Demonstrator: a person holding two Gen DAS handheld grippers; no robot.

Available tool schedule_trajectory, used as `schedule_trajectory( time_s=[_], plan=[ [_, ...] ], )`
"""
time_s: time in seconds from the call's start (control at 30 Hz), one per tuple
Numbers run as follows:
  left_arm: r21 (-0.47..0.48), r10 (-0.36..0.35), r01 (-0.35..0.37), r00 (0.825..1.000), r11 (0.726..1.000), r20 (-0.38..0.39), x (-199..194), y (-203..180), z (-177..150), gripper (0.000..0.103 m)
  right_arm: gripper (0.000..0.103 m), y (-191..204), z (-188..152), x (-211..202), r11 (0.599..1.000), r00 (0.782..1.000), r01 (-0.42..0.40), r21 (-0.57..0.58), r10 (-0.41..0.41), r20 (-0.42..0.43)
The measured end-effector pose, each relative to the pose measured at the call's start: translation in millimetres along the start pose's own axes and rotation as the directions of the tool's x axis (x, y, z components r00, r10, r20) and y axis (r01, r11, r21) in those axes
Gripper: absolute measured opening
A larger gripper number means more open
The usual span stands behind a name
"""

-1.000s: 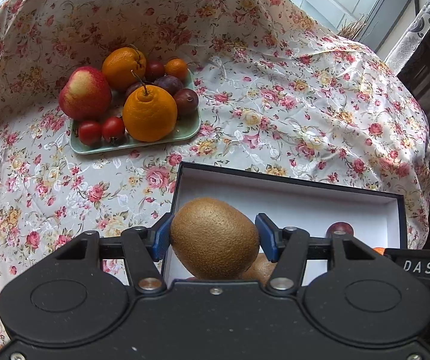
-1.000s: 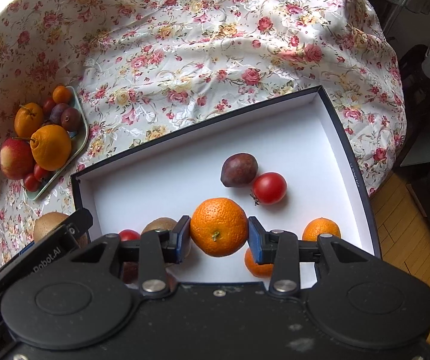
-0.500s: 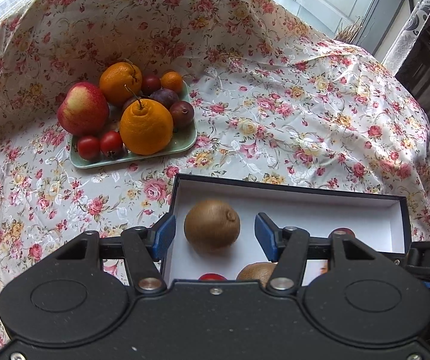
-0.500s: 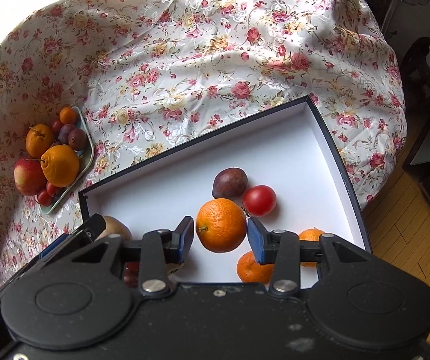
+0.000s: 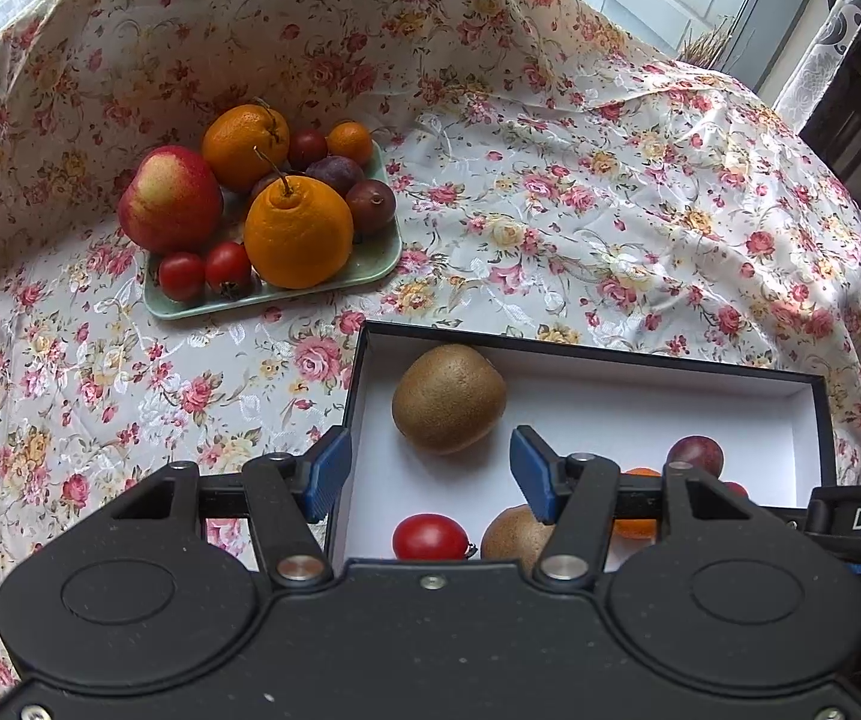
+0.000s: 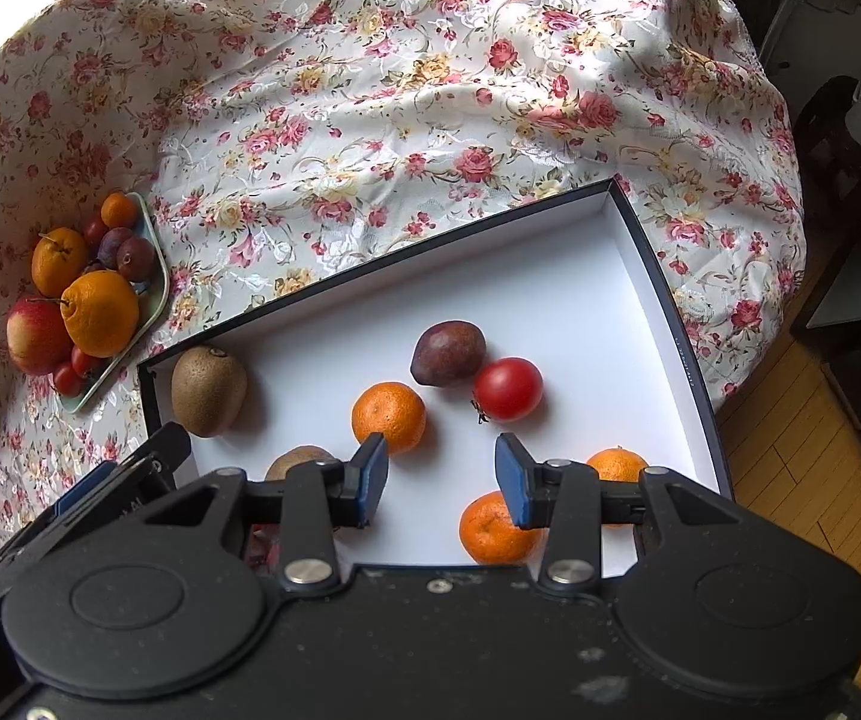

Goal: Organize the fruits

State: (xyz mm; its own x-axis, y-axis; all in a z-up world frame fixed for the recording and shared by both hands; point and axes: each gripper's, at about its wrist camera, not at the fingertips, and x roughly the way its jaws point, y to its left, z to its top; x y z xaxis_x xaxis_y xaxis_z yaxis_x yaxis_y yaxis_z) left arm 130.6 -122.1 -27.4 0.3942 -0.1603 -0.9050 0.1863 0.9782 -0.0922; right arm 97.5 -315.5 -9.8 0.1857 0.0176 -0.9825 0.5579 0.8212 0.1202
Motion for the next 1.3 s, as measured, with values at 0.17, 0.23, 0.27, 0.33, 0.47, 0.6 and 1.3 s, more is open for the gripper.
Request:
schedule_trajectory(
  time_s=[0.17, 0.23, 0.27, 0.33, 0.47, 0.6, 1.3],
  plan=[
    [0.011, 0.002, -0.002, 1.000, 1.000, -0.009, 1.0, -2.0, -1.4, 0.062, 0.043, -0.5, 0.3, 2.7, 1.000, 1.000, 0.026, -0.011, -0.026, -0.005],
    [0.015, 0.005, -0.005, 1.000, 1.000, -0.016, 1.6, -2.7, -2.6, 0.062, 0.043, 0.0, 0.3, 3.2, 0.999, 0.999, 0.033, -0.019, -0.033, -0.006],
    [0.016, 0.005, -0.005, 1.000, 1.000, -0.019, 1.9, -2.9, -3.1, 0.062, 0.043, 0.1, 0.5, 3.5, 0.999, 0.999, 0.036, -0.022, -0.037, -0.007],
    [0.018, 0.007, -0.006, 1.000, 1.000, -0.025, 2.3, -3.0, -4.4, 0.062, 0.043, 0.6, 0.4, 3.7, 0.999, 0.999, 0.043, -0.026, -0.043, -0.006],
    [0.019, 0.016, -0.015, 0.999, 1.000, -0.035, 1.4, -1.9, -7.0, 0.062, 0.043, 3.4, -0.5, 4.4, 0.996, 0.998, 0.071, -0.045, -0.070, 0.004],
    [0.015, 0.019, -0.018, 0.999, 1.000, -0.040, -0.3, 0.7, -8.5, 0.062, 0.043, 6.7, -4.0, 4.3, 0.992, 0.995, 0.100, -0.080, -0.098, 0.024],
    [0.035, 0.029, -0.026, 0.995, 0.999, -0.099, 5.6, 2.4, -11.1, 0.062, 0.038, 30.8, -17.6, 13.5, 0.943, 0.977, 0.214, -0.255, -0.204, 0.065]
  ],
)
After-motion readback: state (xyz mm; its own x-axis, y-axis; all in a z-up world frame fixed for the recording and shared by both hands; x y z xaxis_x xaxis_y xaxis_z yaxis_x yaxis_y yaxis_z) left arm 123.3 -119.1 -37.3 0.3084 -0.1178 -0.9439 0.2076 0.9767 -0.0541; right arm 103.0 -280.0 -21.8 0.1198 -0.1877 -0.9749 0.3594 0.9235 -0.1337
